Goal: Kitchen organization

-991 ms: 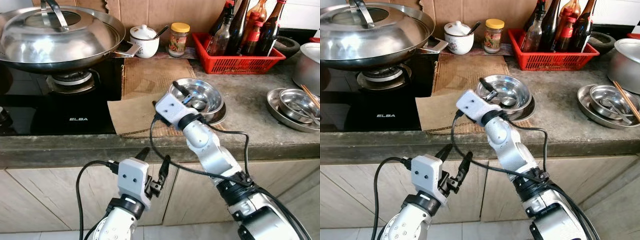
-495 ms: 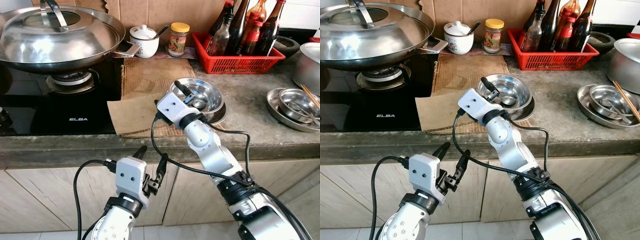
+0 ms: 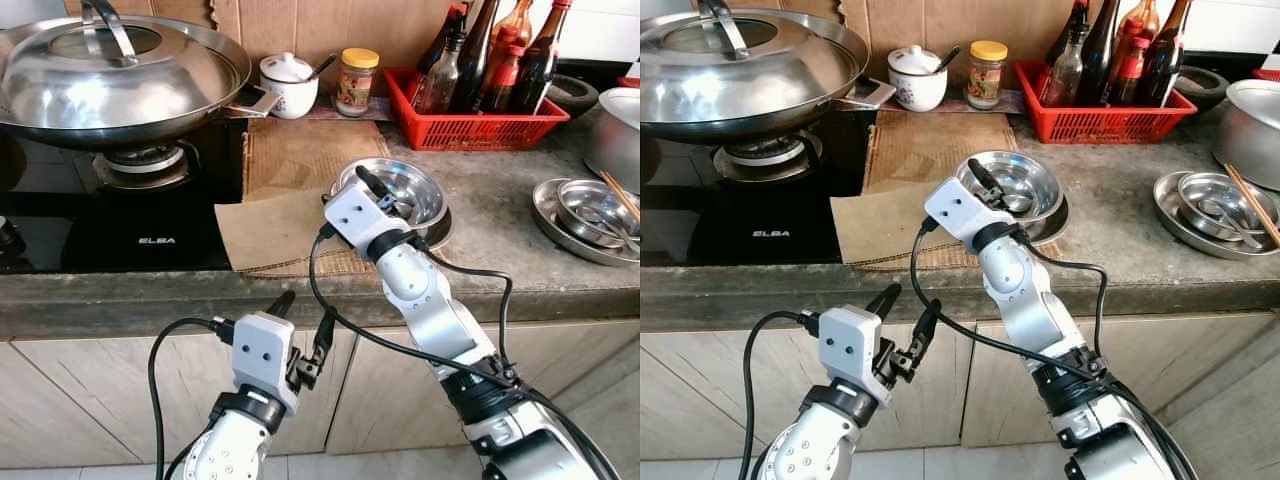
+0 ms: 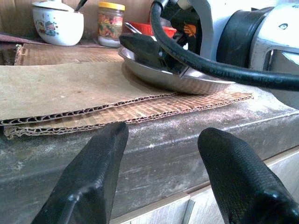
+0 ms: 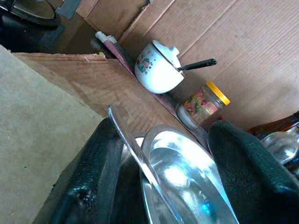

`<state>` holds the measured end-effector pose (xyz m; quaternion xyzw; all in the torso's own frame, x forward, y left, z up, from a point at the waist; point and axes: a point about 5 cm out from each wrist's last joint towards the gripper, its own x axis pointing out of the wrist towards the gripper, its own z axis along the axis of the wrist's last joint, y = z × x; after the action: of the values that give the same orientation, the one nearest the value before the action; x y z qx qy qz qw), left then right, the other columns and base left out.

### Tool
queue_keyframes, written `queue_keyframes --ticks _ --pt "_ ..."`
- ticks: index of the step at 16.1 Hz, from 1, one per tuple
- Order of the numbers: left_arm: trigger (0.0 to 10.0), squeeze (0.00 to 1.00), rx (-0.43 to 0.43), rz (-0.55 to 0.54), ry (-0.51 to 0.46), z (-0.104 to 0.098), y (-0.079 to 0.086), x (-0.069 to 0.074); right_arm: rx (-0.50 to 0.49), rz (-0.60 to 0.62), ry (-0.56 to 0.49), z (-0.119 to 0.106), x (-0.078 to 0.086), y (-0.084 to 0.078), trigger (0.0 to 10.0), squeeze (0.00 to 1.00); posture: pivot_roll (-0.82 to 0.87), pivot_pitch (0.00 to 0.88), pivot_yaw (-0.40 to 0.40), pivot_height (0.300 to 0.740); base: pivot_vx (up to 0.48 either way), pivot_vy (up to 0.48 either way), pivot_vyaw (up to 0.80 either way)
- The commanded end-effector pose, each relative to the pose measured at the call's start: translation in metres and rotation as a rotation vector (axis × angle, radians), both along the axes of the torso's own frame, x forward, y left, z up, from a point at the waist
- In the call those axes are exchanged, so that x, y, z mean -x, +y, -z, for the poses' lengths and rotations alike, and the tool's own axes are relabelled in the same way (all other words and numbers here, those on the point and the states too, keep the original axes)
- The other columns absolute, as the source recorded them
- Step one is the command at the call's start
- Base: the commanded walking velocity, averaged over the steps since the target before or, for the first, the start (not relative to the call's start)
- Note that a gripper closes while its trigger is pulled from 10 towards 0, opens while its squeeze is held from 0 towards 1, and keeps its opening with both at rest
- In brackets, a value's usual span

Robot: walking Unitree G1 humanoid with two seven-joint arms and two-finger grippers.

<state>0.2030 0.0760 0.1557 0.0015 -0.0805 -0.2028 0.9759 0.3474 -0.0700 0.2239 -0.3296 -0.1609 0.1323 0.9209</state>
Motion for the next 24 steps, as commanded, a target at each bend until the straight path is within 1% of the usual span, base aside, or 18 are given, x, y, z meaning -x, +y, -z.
queue_keyframes --ticks 1,2,3,11,16,18,21,22,23,24 --pt "10.0 0.00 0.000 0.005 -0.007 0.000 -0.001 0.000 -0.002 -0.002 -0.012 -0.005 0.003 0.000 8.4 0.00 0.18 0.081 -0.081 0.740 0.000 0.000 0.00" --pt "10.0 0.00 0.000 0.004 -0.007 0.000 0.000 -0.001 0.002 -0.004 -0.011 -0.005 0.003 0.000 8.4 0.00 0.18 0.081 -0.081 0.740 0.000 0.000 0.00" --pt "10.0 0.00 -0.002 0.003 -0.008 0.000 -0.001 -0.001 0.004 -0.006 -0.009 -0.004 0.002 0.000 0.0 0.00 0.19 0.077 -0.081 0.740 0.000 0.000 0.00" --pt "10.0 0.00 -0.002 -0.009 -0.015 -0.001 0.002 -0.003 -0.003 0.003 -0.019 -0.009 0.000 0.000 0.0 0.00 0.19 0.083 -0.082 0.740 0.000 0.000 0.00" --pt "10.0 0.00 -0.004 -0.013 -0.017 -0.002 0.002 -0.004 -0.019 0.022 -0.050 -0.016 -0.001 -0.004 0.0 0.00 0.19 0.081 -0.084 0.740 0.000 0.000 0.00" --pt "10.0 0.00 -0.004 -0.014 -0.018 -0.002 0.002 -0.004 -0.040 0.023 -0.073 -0.020 0.000 -0.005 0.0 0.00 0.19 0.080 -0.085 0.740 0.000 0.000 0.00" --pt "10.0 0.00 -0.005 -0.021 -0.026 -0.003 0.003 -0.006 -0.162 0.046 -0.183 -0.041 0.006 -0.010 0.0 0.00 0.19 0.077 -0.084 0.740 0.000 0.000 0.00" --pt "10.0 0.00 -0.004 -0.024 -0.030 -0.004 0.004 -0.007 -0.196 0.049 -0.241 -0.049 0.010 -0.013 0.0 0.00 0.19 0.077 -0.083 0.740 0.000 0.000 0.00" --pt "10.0 0.00 -0.002 -0.026 -0.036 -0.005 0.004 -0.008 -0.261 0.049 -0.318 -0.062 0.017 -0.017 0.0 0.00 0.19 0.072 -0.080 0.740 0.000 0.000 0.00" --pt "10.0 0.00 -0.001 -0.024 -0.041 -0.006 0.003 -0.008 -0.313 0.028 -0.344 -0.068 0.022 -0.019 0.0 0.00 0.19 0.070 -0.078 0.740 0.000 0.000 0.00"
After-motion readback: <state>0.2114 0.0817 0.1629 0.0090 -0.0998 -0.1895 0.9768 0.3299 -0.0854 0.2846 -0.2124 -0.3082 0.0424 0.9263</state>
